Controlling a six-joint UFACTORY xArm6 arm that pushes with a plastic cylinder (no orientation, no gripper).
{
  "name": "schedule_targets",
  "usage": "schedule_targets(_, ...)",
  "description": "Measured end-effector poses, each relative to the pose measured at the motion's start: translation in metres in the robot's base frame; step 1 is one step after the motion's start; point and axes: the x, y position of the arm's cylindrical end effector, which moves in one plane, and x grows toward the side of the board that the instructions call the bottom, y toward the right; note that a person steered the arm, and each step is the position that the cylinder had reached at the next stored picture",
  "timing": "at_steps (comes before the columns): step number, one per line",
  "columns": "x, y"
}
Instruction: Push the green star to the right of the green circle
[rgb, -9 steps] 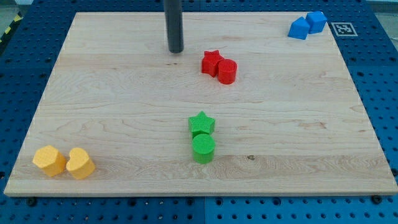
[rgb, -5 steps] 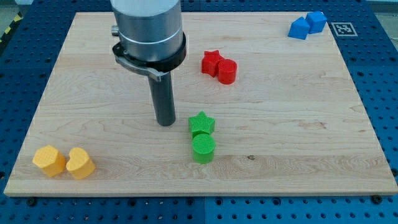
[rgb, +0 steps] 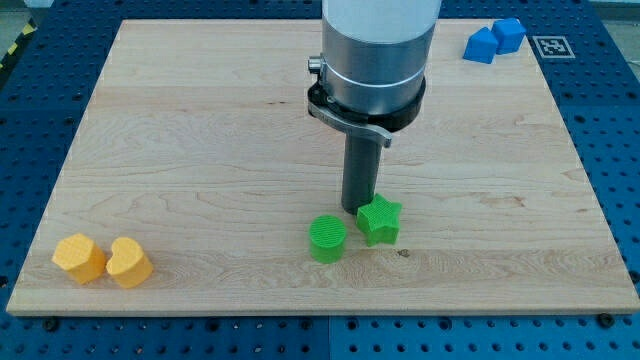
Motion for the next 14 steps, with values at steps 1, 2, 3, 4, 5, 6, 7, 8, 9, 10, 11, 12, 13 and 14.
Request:
schedule_targets(1, 0.006, 0.006)
schedule_targets(2, 0.005, 0.010)
schedule_targets(3, 0.006, 0.019)
schedule_targets(4, 0.009, 0.033)
schedule_targets(5, 0.015, 0.045)
schedule_targets(6, 0.015, 0.049)
schedule_targets(7, -0.004, 0.080)
schedule_targets(8, -0.003, 0.129)
schedule_targets(9, 0.023, 0.144)
schedule_targets(10, 0.051, 0.135)
schedule_targets(11, 0.051, 0.133)
schedule_targets(12, 0.051, 0.124)
schedule_targets(13, 0.052, 0.093)
schedule_targets(14, 0.052, 0.070)
